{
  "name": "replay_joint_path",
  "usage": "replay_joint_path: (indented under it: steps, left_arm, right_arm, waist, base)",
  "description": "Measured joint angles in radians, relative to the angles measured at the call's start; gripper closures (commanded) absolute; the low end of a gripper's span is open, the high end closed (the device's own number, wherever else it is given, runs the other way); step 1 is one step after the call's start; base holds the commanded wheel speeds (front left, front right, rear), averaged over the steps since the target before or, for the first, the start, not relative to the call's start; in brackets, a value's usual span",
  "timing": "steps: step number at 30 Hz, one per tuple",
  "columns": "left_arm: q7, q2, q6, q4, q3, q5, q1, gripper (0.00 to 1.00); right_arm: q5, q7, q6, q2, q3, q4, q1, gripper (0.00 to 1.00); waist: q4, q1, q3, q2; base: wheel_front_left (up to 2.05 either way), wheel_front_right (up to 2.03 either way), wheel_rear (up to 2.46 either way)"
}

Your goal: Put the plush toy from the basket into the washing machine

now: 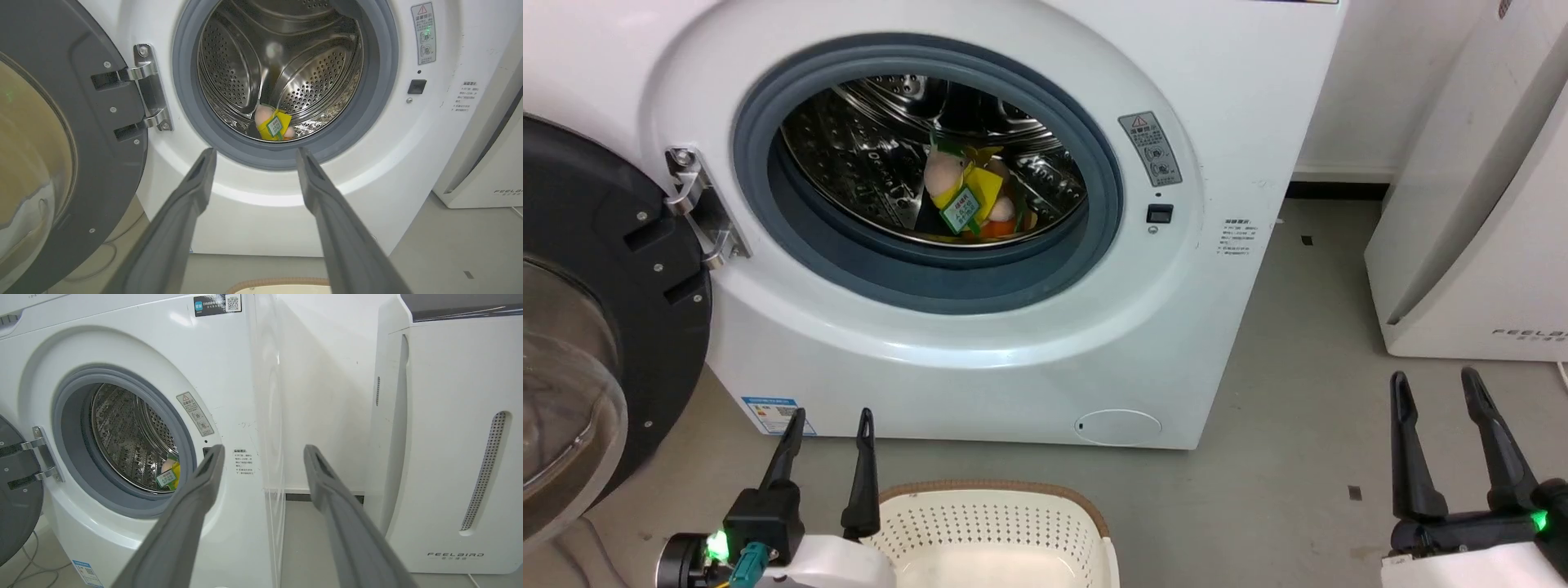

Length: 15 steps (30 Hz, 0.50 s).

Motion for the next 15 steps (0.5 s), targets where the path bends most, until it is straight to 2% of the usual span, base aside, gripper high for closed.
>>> replay_joint_path:
  steps: [7, 8, 15]
  left_arm:
    - [0.0, -0.011, -0.01, 0.0, -0.001, -0.001, 0.016, 0.0]
    - [0.001, -0.011, -0.01, 0.0, -0.002, 0.0, 0.016, 1.0]
    - [0.007, -0.012, -0.008, 0.0, -0.002, 0.0, 0.015, 1.0]
  right_arm:
    - [0.005, 0.0, 0.0, 0.0, -0.004, 0.009, 0.025, 0.0]
    - [0.006, 0.0, 0.0, 0.0, -0.004, 0.01, 0.026, 1.0]
    - [0.006, 0.005, 0.0, 0.0, -0.002, 0.01, 0.025, 1.0]
  waist:
    - [0.006, 0.0, -0.02, 0.0]
    - [0.006, 0.0, -0.021, 0.0]
    - [0.004, 0.0001, -0.022, 0.0]
  base:
    - [0.0, 0.0, 0.0]
    - [0.0, 0.0, 0.0]
    - [0.0, 0.0, 0.0]
